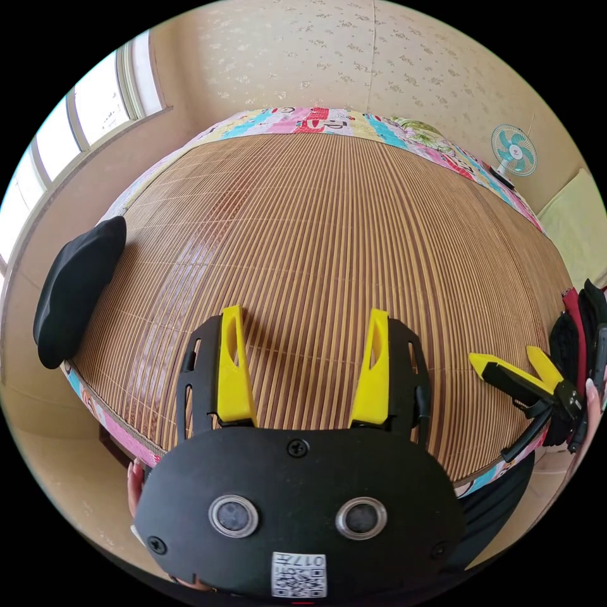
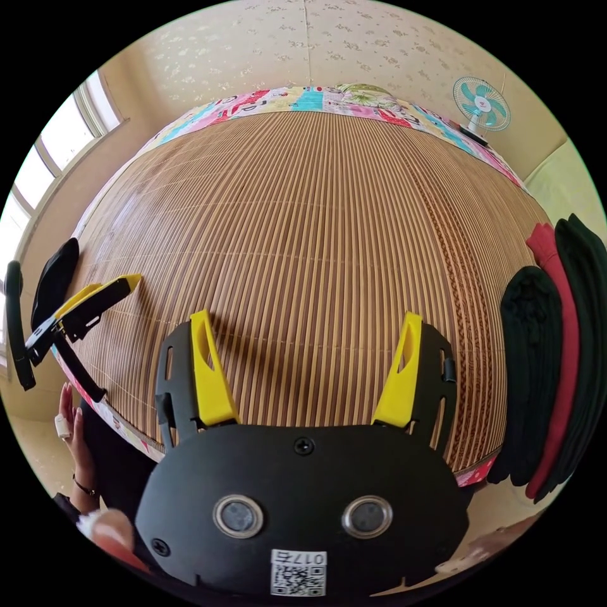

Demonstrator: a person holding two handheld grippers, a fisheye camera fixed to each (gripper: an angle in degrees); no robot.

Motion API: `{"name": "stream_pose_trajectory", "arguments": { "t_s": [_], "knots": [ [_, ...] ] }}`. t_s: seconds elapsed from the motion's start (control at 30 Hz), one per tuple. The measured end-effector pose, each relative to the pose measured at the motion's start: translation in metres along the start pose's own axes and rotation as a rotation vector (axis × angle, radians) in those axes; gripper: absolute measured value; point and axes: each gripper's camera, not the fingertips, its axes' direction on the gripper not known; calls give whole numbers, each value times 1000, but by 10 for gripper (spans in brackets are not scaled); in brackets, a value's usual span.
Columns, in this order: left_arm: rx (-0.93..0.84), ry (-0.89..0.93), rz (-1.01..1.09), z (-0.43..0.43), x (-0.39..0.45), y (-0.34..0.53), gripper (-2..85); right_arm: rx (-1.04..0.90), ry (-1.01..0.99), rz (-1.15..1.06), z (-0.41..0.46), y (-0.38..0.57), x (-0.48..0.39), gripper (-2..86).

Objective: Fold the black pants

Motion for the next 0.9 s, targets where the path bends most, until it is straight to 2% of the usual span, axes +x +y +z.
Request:
{"name": "stream_pose_trajectory", "arguments": {
  "t_s": [0.9],
  "knots": [
    [0, 0, -4, 1, 7, 0, 260, 9, 1, 6, -1, -1, -3, 379]
  ]
}}
